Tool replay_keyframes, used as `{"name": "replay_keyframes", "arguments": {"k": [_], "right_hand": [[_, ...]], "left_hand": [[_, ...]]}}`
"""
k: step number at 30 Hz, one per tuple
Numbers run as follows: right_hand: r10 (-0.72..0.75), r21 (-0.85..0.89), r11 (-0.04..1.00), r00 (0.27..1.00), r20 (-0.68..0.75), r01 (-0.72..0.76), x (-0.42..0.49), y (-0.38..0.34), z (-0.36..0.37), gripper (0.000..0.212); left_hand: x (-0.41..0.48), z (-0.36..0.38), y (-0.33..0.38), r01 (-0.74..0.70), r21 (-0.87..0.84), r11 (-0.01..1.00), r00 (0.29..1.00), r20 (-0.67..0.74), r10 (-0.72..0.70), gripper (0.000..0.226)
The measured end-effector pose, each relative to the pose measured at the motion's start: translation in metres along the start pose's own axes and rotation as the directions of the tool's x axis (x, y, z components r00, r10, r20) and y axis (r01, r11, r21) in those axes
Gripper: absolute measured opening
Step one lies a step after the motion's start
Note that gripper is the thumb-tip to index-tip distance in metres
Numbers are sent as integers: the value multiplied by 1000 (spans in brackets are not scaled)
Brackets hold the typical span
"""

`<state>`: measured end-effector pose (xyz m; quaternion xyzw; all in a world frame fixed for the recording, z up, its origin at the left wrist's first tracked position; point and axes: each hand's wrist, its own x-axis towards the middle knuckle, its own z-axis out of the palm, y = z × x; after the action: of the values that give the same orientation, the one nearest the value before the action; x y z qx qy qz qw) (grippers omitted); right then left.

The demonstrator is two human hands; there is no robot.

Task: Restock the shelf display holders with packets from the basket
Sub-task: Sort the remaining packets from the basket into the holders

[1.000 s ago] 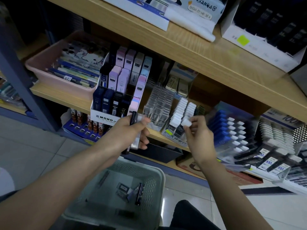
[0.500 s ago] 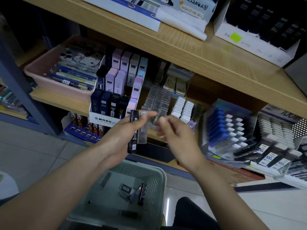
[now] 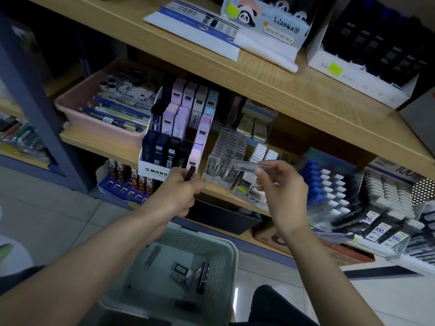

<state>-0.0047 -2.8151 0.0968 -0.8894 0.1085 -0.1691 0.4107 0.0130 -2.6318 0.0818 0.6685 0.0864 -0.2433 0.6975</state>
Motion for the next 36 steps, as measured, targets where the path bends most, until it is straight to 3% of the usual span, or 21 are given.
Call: {"name": "replay_keyframes", "arguments": {"k": [4, 8, 13, 17, 21, 24, 26, 29, 31, 33, 36], "right_hand": [[-76, -109, 991, 997, 13, 77, 5, 4, 14, 14], [-190, -290, 932, 975, 116, 216, 15, 4, 32, 24], [-149, -416, 872, 950, 276, 258, 24, 6, 50, 34], [-210, -482, 823, 949, 233, 301, 27, 5, 58, 26], [-234, -561, 771, 954, 188, 300, 27, 7, 60, 19], [-233, -291, 916, 956, 176, 277, 16, -7, 54, 18], [-147, -3, 987, 923, 357, 159, 3, -23, 50, 23], [-189, 127, 982, 793, 579, 142, -14, -36, 50, 15], [-189, 190, 978, 776, 602, 91, -19, -38, 52, 20], [-181, 259, 965, 801, 571, 33, -18, -40, 52, 25], [-180, 317, 948, 798, 576, -14, -16, -43, 49, 30]], "left_hand": [[-1, -4, 3, 60, -48, 997, 996, -61, -63, 15], [-5, -11, 1, -6, 51, 999, 1000, -27, 8, 9], [-7, -23, 2, -64, 97, 993, 998, 24, 62, 9], [-7, -27, 6, -36, -1, 999, 999, 21, 36, 18], [-6, -30, 2, -108, 72, 992, 993, 64, 103, 23], [-4, -32, -3, -201, 233, 951, 980, 41, 197, 16], [-4, -33, -4, -242, 319, 916, 969, 23, 247, 13], [-6, -37, -1, -312, 369, 875, 946, 32, 324, 15], [-7, -41, 2, -324, 341, 882, 939, 0, 344, 27], [-7, -43, 3, -301, 200, 932, 950, -26, 312, 37], [-9, -45, 5, -350, 65, 934, 936, -7, 352, 16]]}}
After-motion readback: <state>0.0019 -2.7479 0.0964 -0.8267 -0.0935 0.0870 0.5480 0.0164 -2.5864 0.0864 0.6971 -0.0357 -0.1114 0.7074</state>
